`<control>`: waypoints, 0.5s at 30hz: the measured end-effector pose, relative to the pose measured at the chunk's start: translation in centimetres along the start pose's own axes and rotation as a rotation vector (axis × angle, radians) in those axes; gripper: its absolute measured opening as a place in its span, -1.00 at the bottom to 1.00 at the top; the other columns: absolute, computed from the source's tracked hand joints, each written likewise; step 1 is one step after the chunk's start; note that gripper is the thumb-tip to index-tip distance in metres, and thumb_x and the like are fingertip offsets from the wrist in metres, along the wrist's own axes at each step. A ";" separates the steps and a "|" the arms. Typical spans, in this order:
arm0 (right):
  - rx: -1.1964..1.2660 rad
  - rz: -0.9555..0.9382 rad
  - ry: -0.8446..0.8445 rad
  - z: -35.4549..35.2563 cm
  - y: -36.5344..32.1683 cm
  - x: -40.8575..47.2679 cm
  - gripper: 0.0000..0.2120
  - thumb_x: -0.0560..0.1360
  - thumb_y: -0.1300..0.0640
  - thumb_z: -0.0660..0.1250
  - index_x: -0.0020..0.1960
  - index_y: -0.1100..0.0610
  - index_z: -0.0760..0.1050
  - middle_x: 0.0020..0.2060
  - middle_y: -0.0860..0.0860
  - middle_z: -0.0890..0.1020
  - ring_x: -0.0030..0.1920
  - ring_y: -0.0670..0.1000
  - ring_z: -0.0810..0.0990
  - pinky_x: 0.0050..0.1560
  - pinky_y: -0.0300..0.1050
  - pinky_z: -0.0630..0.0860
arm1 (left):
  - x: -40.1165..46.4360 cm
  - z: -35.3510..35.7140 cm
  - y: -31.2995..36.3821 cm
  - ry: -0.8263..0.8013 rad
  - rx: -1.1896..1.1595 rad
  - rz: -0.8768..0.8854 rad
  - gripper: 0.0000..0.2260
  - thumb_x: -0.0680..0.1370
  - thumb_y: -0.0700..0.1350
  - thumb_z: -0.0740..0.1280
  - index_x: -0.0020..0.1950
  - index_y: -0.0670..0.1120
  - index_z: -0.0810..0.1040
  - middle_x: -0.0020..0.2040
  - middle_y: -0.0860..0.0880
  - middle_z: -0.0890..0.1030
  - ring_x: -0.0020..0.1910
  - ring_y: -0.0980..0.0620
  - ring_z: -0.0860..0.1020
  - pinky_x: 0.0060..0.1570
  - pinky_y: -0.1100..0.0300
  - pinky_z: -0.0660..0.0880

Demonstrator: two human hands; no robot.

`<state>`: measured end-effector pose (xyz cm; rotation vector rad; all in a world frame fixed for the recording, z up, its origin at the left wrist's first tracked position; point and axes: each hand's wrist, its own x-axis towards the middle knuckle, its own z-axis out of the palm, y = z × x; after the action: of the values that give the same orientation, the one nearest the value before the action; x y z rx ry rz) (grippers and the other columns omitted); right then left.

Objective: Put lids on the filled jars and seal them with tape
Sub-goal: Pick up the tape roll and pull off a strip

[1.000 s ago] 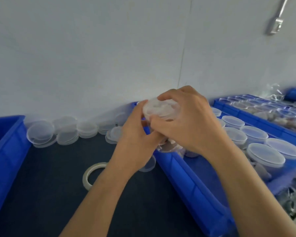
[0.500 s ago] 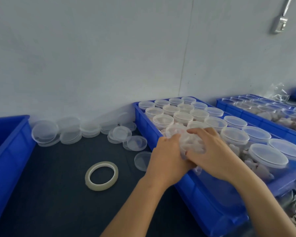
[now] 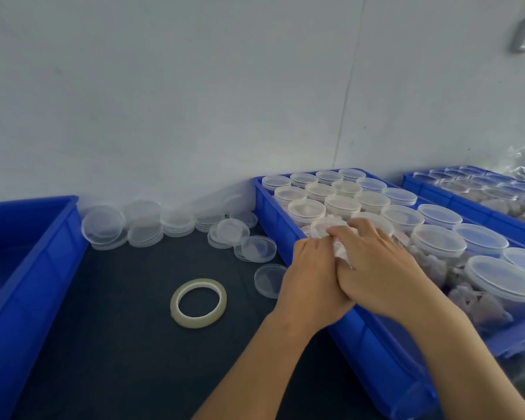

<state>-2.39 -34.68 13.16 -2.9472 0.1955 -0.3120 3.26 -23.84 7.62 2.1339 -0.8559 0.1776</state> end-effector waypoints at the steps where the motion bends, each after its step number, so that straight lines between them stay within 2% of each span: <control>1: 0.001 -0.043 0.052 -0.2 -1.1 0.1 -0.53 0.63 0.08 0.18 0.53 -0.10 0.34 0.51 -0.02 0.36 0.49 0.10 0.36 0.41 0.01 0.31 | -0.3 -0.8 -0.1 0.066 -0.024 0.005 -0.64 0.52 -0.10 0.47 0.26 -0.18 0.52 0.05 -0.04 0.63 0.10 -0.07 0.56 0.07 0.01 0.55; 2: 0.031 -0.092 0.096 -0.4 -2.5 0.2 -0.55 0.63 0.10 0.17 0.51 -0.08 0.36 0.49 -0.03 0.39 0.47 0.09 0.39 0.39 0.02 0.34 | -0.7 -1.8 -0.4 0.144 -0.043 -0.009 -0.67 0.52 -0.15 0.48 0.24 -0.17 0.53 0.04 -0.04 0.64 0.05 -0.06 0.59 0.03 0.02 0.56; 4: 0.139 -0.200 0.154 -0.2 -5.7 0.6 -0.59 0.64 0.11 0.15 0.47 -0.04 0.40 0.42 -0.05 0.46 0.38 0.08 0.46 0.33 0.09 0.43 | -1.7 -4.3 -1.7 0.295 -0.055 -0.052 -0.65 0.51 -0.23 0.51 0.27 -0.12 0.55 0.11 -0.04 0.65 0.10 -0.06 0.63 0.11 0.01 0.59; 7: 0.261 -0.351 0.139 1.5 -10.8 1.7 -0.65 0.67 0.08 0.10 0.42 -0.02 0.42 0.33 -0.06 0.51 0.26 0.06 0.52 0.21 0.13 0.52 | -4.5 -8.2 -4.9 0.436 -0.040 -0.127 -0.65 0.51 -0.24 0.49 0.26 -0.06 0.57 0.10 0.01 0.67 0.10 -0.03 0.65 0.12 0.00 0.63; 9: 0.326 -0.430 0.069 3.8 -14.0 2.4 -0.66 0.68 0.05 0.10 0.43 -0.03 0.43 0.33 -0.06 0.52 0.25 0.04 0.53 0.22 0.10 0.53 | -6.9 -10.5 -7.2 0.465 -0.090 -0.234 -0.72 0.49 -0.09 0.48 0.18 0.00 0.59 0.04 0.06 0.68 0.06 0.01 0.67 0.08 -0.01 0.63; 11: 0.379 -0.489 -0.027 6.7 -17.3 3.0 -0.63 0.69 0.01 0.10 0.48 -0.06 0.40 0.37 -0.08 0.51 0.29 0.04 0.51 0.26 0.09 0.50 | -9.3 -12.4 -9.9 0.495 -0.069 -0.359 -0.86 0.49 0.04 0.41 0.02 0.10 0.56 -0.08 0.12 0.66 -0.06 0.13 0.65 -0.05 0.11 0.59; 13: 0.409 -0.525 -0.136 9.8 -20.4 3.3 -0.60 0.70 -0.03 0.08 0.53 -0.11 0.36 0.38 -0.10 0.49 0.31 0.05 0.51 0.25 0.05 0.47 | -11.8 -13.8 -13.0 0.538 0.053 -0.484 -0.94 0.57 -0.04 0.39 -0.06 0.12 0.54 -0.14 0.14 0.64 -0.15 0.20 0.61 -0.18 0.22 0.52; 15: 0.459 -0.542 -0.254 12.7 -22.9 3.1 -0.61 0.70 -0.05 0.07 0.50 -0.12 0.39 0.33 -0.08 0.51 0.28 0.06 0.54 0.24 0.06 0.47 | -14.2 -14.5 -15.5 0.565 0.079 -0.599 -0.94 0.62 -0.09 0.37 0.00 0.06 0.61 -0.10 0.11 0.66 -0.14 0.20 0.61 -0.17 0.20 0.55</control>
<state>5.97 -10.81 5.67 -2.4929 -0.6283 -0.0321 4.47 0.94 1.70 2.1473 0.1220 0.4733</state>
